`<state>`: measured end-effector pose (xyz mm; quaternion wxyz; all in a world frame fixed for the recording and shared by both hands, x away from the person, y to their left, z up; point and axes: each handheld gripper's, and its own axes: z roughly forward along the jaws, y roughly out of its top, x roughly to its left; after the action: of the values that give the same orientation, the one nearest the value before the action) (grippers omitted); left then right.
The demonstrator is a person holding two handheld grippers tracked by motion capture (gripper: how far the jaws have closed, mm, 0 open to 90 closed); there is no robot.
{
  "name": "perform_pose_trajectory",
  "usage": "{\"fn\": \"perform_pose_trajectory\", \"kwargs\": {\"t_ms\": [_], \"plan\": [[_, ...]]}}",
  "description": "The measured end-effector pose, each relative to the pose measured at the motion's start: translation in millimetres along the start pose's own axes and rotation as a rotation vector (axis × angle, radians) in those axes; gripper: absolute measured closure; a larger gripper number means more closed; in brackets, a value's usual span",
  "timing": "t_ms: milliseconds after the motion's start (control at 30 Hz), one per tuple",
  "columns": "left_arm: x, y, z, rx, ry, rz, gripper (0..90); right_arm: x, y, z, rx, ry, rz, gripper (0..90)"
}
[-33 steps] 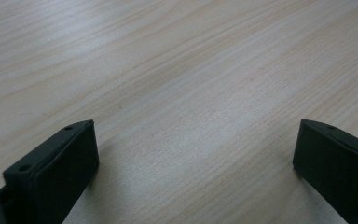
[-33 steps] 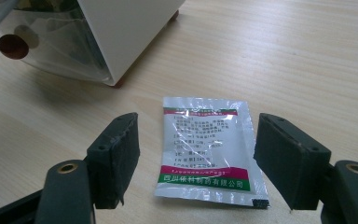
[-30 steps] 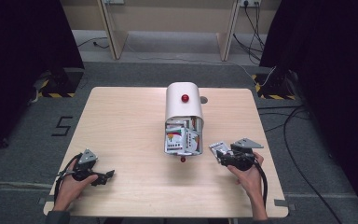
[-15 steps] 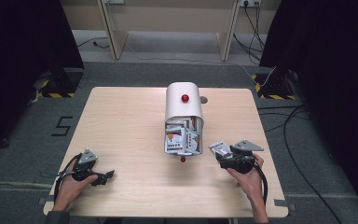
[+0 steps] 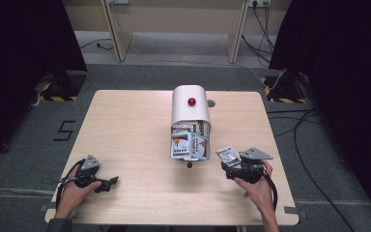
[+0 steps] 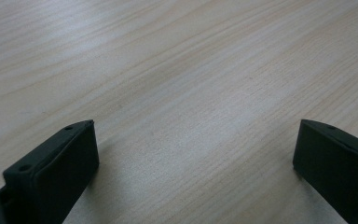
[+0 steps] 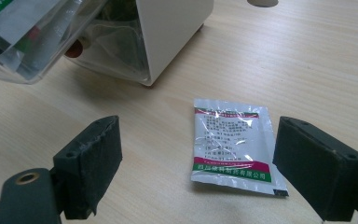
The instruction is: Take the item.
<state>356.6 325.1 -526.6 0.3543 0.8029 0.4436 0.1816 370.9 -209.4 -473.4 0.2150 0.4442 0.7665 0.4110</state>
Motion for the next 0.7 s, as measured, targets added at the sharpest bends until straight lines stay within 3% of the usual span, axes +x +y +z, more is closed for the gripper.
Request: {"fn": "perform_pose_trajectory", "kwargs": {"t_ms": [700], "plan": [[0.1,-0.1,-0.5,0.003,0.000,0.001,0.0,6.0,-8.9,-11.7,-0.005,0.002,-0.019,16.2]]}}
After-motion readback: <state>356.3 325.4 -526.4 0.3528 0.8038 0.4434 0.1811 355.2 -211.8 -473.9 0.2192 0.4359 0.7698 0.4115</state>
